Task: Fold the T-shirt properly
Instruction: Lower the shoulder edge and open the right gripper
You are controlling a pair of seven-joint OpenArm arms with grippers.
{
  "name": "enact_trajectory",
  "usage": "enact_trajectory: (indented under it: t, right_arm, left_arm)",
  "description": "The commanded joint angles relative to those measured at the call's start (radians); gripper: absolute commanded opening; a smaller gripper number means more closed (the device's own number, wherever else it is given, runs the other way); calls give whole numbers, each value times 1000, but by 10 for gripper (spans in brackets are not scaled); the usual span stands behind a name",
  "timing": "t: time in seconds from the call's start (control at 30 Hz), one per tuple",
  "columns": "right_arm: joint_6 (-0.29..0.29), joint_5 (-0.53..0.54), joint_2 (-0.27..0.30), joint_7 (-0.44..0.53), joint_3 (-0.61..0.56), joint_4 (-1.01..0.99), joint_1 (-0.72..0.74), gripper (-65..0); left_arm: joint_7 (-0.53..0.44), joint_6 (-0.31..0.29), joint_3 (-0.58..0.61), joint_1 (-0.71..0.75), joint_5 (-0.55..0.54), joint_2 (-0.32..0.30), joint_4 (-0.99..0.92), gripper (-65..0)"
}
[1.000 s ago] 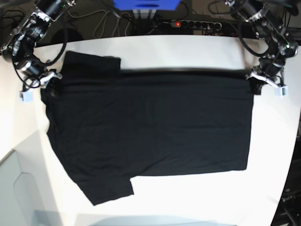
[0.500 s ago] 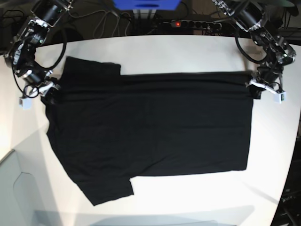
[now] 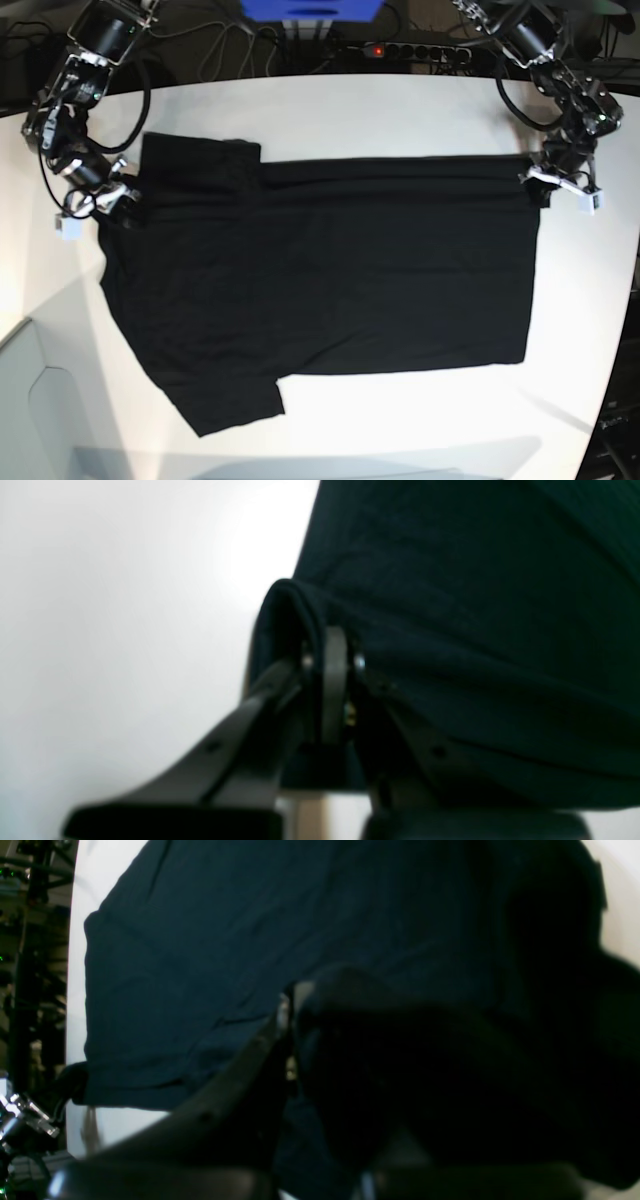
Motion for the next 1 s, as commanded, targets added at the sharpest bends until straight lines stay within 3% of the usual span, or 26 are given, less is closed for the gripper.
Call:
enact_trajectory:
  t: [0.0,0.17,0.33,0.47,0.6,0.8,0.97]
  right_arm:
    - [-6,23,13,19,2,7,23,-650]
    - [-6,23,31,13,-7,-31,44,-644]
    - [-6,23,51,16,-31,-46,46,-483]
    - [-6,25,56,7,-31,-40,46,-418]
    - [-6,25,57,2,-27,-40,46,-412]
    - [-6,26,79,-5,-14,-39,44,-414]
    - [-6,26,79,-5,67,-39,44,-414]
  left_arm:
    - [-39,-2,2,-11,-19,-19,16,-650]
    - [-64,-2,2,-6,-19,-19,10,-646]
    - [-61,-2,1,-5,-19,-19,10,-627]
    - [-61,-2,-4,-5,-19,-14,10,-486]
    - [-61,-2,-5,-3,-23,-11,10,-362]
    - [-64,-2,-5,11,-26,-10,16,-374]
    - [-65,-4,-5,25,-28,-10,19,-384]
